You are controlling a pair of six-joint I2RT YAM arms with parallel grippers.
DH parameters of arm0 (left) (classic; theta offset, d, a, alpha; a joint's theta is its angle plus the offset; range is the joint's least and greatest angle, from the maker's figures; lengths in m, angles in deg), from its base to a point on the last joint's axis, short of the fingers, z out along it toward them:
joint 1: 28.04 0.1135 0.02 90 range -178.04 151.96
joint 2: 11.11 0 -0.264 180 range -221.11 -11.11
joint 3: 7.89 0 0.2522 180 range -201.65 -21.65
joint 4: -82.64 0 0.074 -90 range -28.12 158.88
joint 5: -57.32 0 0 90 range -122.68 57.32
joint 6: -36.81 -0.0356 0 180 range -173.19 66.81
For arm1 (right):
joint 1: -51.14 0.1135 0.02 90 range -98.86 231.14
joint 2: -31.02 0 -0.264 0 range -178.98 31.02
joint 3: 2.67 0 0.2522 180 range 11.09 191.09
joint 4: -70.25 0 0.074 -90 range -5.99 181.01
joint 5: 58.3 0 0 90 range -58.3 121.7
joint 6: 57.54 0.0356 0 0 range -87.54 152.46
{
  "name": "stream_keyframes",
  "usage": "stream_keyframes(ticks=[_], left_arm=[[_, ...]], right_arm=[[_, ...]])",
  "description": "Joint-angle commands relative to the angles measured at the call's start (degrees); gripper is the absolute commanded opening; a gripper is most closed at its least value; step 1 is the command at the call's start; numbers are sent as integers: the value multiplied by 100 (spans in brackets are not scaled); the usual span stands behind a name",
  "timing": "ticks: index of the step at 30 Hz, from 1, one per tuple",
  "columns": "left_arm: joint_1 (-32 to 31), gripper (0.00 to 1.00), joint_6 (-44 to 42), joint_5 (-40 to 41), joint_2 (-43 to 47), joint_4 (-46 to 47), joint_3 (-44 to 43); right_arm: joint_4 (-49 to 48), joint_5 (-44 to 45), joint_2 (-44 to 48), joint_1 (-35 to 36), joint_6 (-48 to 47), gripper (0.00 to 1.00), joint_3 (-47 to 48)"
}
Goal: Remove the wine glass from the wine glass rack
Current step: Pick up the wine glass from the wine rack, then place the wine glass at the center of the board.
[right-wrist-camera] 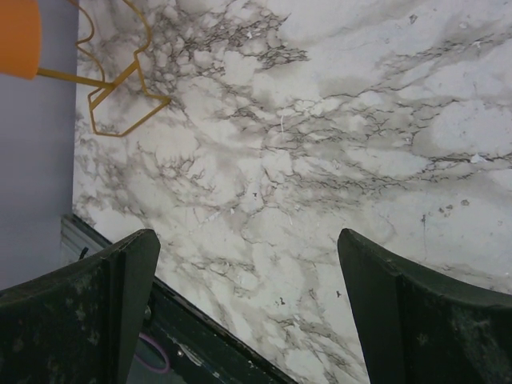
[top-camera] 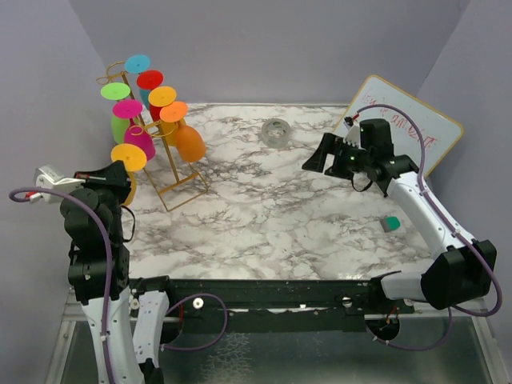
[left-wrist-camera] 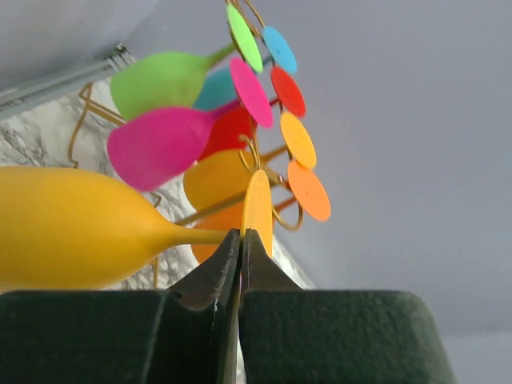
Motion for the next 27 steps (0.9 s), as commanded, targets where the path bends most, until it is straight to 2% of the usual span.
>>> stream_keyframes(ticks=[1, 5, 14, 17, 20, 23, 27], left_arm=[[33, 0, -848, -1768, 312, 80, 490], [33, 0, -850, -3004, 408, 375, 934], [28, 0, -1254, -4578, 306, 427, 1288], [30, 0, -1580, -4989, 228, 479, 1299], [21, 0, -1895, -5344, 169, 559, 1306], [17, 0, -1825, -5721, 144, 832, 1367], [15, 0, -1768, -5733, 19, 909, 1626]], right_arm=[[-338, -632, 56, 7, 24, 100, -204], [-540, -1031, 51, 4, 204, 100, -309], [-1162, -1936, -132, 4, 967, 100, -470], [-1922, -2321, -170, 7, 1396, 100, -781], [-3322, -2682, -177, 24, 2181, 100, -1333], [-4542, -2731, -217, 185, 2911, 100, -1647], [-4343, -2518, -452, 580, 2677, 100, -1266]])
